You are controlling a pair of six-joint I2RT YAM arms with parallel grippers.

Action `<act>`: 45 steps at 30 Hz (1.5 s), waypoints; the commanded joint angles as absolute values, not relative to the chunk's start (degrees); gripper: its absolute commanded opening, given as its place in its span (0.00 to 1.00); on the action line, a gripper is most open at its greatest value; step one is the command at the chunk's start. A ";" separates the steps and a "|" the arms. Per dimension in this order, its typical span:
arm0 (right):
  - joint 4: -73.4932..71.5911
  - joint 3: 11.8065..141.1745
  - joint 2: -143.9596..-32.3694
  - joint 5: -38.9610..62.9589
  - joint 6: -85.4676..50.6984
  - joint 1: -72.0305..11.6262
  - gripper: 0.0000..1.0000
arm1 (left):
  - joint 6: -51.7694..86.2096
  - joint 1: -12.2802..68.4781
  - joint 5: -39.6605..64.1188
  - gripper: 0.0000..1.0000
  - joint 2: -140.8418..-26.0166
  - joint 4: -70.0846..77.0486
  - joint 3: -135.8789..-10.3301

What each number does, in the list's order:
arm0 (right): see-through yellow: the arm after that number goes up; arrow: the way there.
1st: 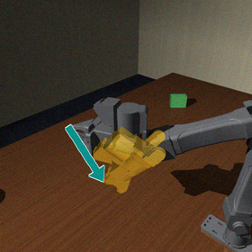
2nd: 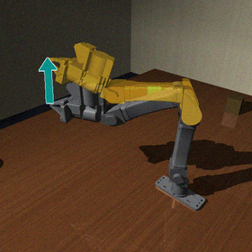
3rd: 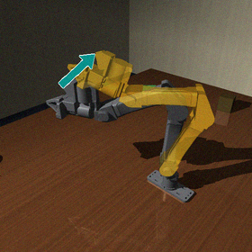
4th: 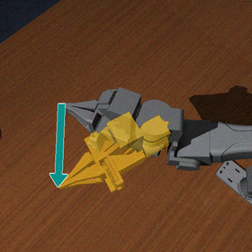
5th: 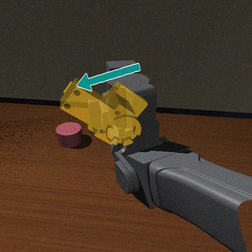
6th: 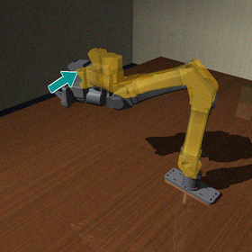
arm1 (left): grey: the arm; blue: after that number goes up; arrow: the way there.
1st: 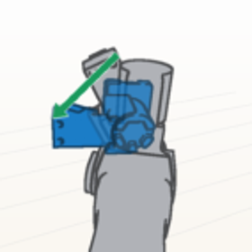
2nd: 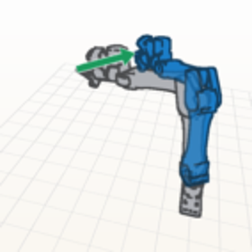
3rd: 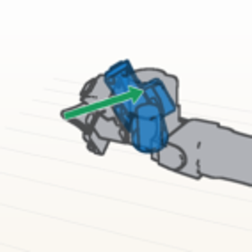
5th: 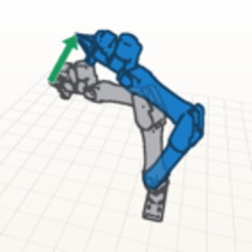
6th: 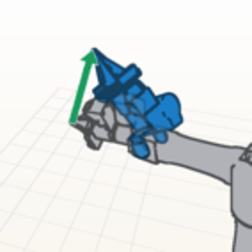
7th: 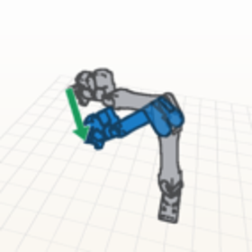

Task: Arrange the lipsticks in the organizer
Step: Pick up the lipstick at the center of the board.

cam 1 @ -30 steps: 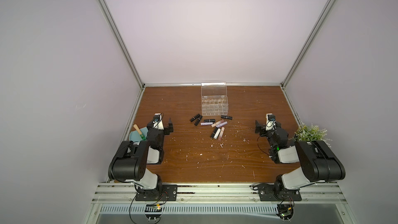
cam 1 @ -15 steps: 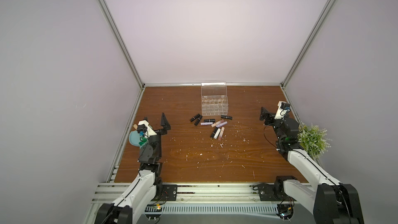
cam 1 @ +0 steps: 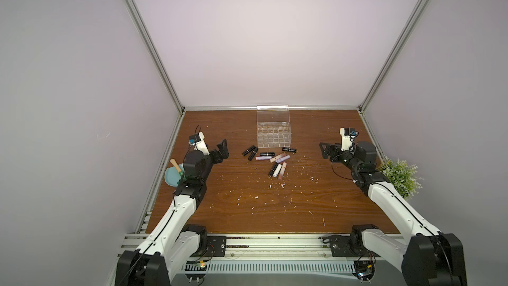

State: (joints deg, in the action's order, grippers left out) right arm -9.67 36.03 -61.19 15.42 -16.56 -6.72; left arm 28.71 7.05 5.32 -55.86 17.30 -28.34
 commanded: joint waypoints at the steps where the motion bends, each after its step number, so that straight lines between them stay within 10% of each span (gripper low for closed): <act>1: -6.56 37.71 -60.72 20.41 -14.37 -8.38 0.86 | 26.78 7.56 10.99 0.99 -59.33 8.79 -30.50; 10: -6.70 38.42 -62.17 23.49 -13.58 -10.43 0.83 | 19.88 11.83 4.42 0.84 -72.32 2.62 -41.84; 17: -7.12 39.07 -64.52 23.97 -12.42 -12.79 0.83 | 11.76 18.75 -4.75 0.98 -86.00 -3.17 -52.70; 45: -7.05 40.61 -69.07 23.79 -11.16 -15.85 0.72 | 9.66 18.54 2.29 0.77 -101.16 -8.30 -61.74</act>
